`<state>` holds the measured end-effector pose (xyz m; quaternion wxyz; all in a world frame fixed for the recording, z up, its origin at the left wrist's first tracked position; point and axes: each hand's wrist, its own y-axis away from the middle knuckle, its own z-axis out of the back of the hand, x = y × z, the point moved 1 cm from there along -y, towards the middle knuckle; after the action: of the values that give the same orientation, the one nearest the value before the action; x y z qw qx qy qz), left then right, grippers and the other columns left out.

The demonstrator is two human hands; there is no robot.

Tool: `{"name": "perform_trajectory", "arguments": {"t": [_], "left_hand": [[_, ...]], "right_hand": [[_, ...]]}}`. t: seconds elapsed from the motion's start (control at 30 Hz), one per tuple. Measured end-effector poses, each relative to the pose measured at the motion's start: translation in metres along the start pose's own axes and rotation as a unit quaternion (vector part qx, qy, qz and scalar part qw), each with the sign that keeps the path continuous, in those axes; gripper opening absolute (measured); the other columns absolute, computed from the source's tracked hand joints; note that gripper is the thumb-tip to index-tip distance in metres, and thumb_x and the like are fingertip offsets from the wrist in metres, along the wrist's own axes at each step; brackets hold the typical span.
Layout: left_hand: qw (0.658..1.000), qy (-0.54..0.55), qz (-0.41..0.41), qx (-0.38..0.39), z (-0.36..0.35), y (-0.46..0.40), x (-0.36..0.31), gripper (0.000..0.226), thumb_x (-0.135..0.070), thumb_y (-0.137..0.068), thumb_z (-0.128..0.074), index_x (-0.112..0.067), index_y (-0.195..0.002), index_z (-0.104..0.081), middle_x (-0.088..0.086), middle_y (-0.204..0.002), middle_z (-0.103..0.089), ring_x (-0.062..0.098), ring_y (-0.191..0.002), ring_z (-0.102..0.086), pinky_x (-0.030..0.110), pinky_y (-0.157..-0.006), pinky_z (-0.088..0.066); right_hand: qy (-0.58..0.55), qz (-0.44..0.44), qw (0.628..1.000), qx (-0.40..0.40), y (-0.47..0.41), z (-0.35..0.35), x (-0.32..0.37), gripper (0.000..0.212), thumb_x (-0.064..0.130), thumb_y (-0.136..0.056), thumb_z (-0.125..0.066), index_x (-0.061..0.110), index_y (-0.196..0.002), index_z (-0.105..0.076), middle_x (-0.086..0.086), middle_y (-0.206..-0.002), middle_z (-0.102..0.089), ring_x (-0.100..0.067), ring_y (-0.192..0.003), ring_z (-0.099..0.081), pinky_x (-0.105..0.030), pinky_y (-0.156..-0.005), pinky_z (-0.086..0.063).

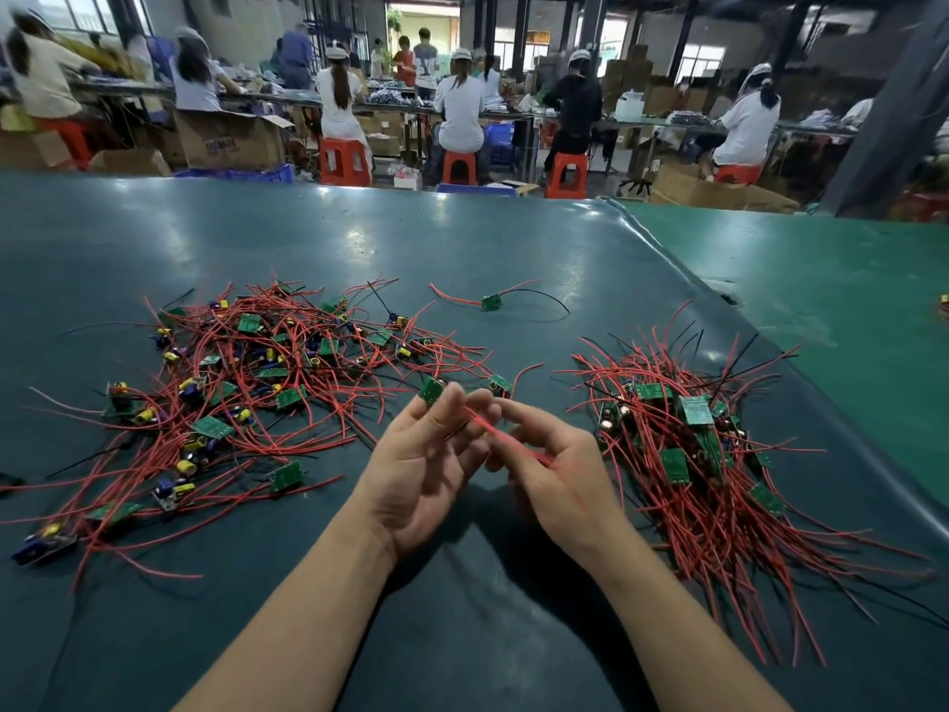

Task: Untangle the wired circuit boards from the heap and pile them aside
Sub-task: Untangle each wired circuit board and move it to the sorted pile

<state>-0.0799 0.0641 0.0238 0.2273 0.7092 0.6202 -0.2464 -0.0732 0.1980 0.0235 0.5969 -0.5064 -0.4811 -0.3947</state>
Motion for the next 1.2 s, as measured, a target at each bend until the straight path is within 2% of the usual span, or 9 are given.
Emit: {"name": "perform_trajectory", "arguments": {"t": [0.13,0.2,0.3,0.4,0.5,0.57,0.73,0.97,1.2], "left_hand": [[0.995,-0.058,-0.044,-0.062,-0.004,-0.002,0.01,0.022,-0.02,-0.07,-0.07,-0.013,-0.074,-0.049,0.001,-0.058,-0.047,0.007,-0.045,-0.043,0.019,-0.044,-0.044],[0.995,-0.071,-0.034,-0.068,-0.004,-0.002,0.012,0.025,-0.024,-0.073,-0.071,-0.013,-0.073,-0.048,-0.001,-0.052,-0.045,0.006,-0.04,-0.039,0.018,-0.042,-0.042],[0.993,-0.114,-0.015,-0.038,-0.005,-0.001,0.014,0.021,-0.029,-0.069,-0.074,-0.014,-0.069,-0.06,0.0,-0.056,-0.056,0.007,-0.043,-0.047,0.017,-0.044,-0.038],[0.984,-0.154,-0.078,-0.038,-0.004,-0.002,0.019,0.019,-0.03,-0.069,-0.075,-0.013,-0.069,-0.066,0.007,-0.059,-0.059,0.01,-0.045,-0.043,0.018,-0.044,-0.033],[0.966,-0.197,-0.144,-0.087,-0.001,-0.004,0.021,0.023,-0.037,-0.065,-0.079,-0.016,-0.075,-0.074,0.005,-0.061,-0.062,0.011,-0.047,-0.042,0.022,-0.047,-0.034],[0.959,-0.224,-0.149,-0.095,0.0,-0.003,0.022,0.03,-0.041,-0.063,-0.08,-0.021,-0.085,-0.078,0.002,-0.071,-0.07,0.011,-0.054,-0.05,0.023,-0.05,-0.039],[0.963,-0.24,-0.115,-0.05,-0.005,0.001,0.024,0.037,-0.049,-0.063,-0.075,-0.024,-0.09,-0.079,0.001,-0.074,-0.07,0.01,-0.06,-0.054,0.018,-0.056,-0.044],[0.956,-0.265,-0.113,-0.05,-0.006,0.002,0.024,0.04,-0.049,-0.063,-0.075,-0.026,-0.095,-0.079,0.004,-0.077,-0.069,0.016,-0.066,-0.048,0.02,-0.058,-0.041],[0.955,-0.25,-0.134,-0.083,0.0,0.0,0.022,0.038,-0.049,-0.064,-0.078,-0.016,-0.081,-0.079,0.006,-0.067,-0.069,0.01,-0.056,-0.05,0.017,-0.053,-0.042]], "right_hand": [[-0.057,-0.011,0.998,0.031,0.002,0.004,0.004,0.023,0.025,-0.078,-0.074,0.026,-0.101,-0.077,0.008,-0.055,-0.062,-0.005,-0.04,-0.044,-0.017,-0.041,-0.039],[-0.065,-0.015,0.997,0.028,0.003,0.002,0.005,0.02,0.027,-0.077,-0.073,0.026,-0.096,-0.079,0.001,-0.051,-0.06,-0.01,-0.041,-0.045,-0.019,-0.039,-0.04],[-0.114,-0.032,0.993,-0.023,0.001,0.001,0.005,0.014,0.027,-0.078,-0.071,0.019,-0.084,-0.08,-0.008,-0.064,-0.068,-0.013,-0.046,-0.049,-0.021,-0.039,-0.043],[-0.156,-0.051,0.984,-0.066,0.0,0.004,0.004,0.013,0.02,-0.083,-0.068,0.015,-0.077,-0.078,-0.004,-0.063,-0.064,-0.009,-0.038,-0.043,-0.019,-0.036,-0.038],[-0.118,-0.033,0.991,-0.048,0.002,0.001,0.003,0.014,0.007,-0.089,-0.066,0.013,-0.086,-0.078,-0.003,-0.07,-0.07,-0.009,-0.041,-0.046,-0.02,-0.037,-0.041],[-0.126,-0.034,0.991,-0.03,0.003,-0.002,0.004,0.011,0.016,-0.086,-0.07,0.014,-0.093,-0.078,-0.002,-0.076,-0.072,-0.011,-0.043,-0.048,-0.022,-0.038,-0.043],[-0.107,-0.03,0.988,-0.106,-0.002,0.004,0.002,0.014,0.03,-0.074,-0.073,0.018,-0.072,-0.079,-0.004,-0.059,-0.066,-0.011,-0.038,-0.045,-0.018,-0.036,-0.037],[-0.087,-0.034,0.992,-0.086,0.0,0.008,0.002,0.012,0.029,-0.076,-0.074,0.021,-0.082,-0.081,-0.005,-0.059,-0.063,-0.011,-0.045,-0.047,-0.018,-0.039,-0.038],[-0.173,-0.013,0.96,-0.218,-0.009,0.024,0.008,0.016,0.018,-0.082,-0.072,0.007,-0.071,-0.073,-0.001,-0.053,-0.058,-0.007,-0.037,-0.037,-0.018,-0.035,-0.029]]}}
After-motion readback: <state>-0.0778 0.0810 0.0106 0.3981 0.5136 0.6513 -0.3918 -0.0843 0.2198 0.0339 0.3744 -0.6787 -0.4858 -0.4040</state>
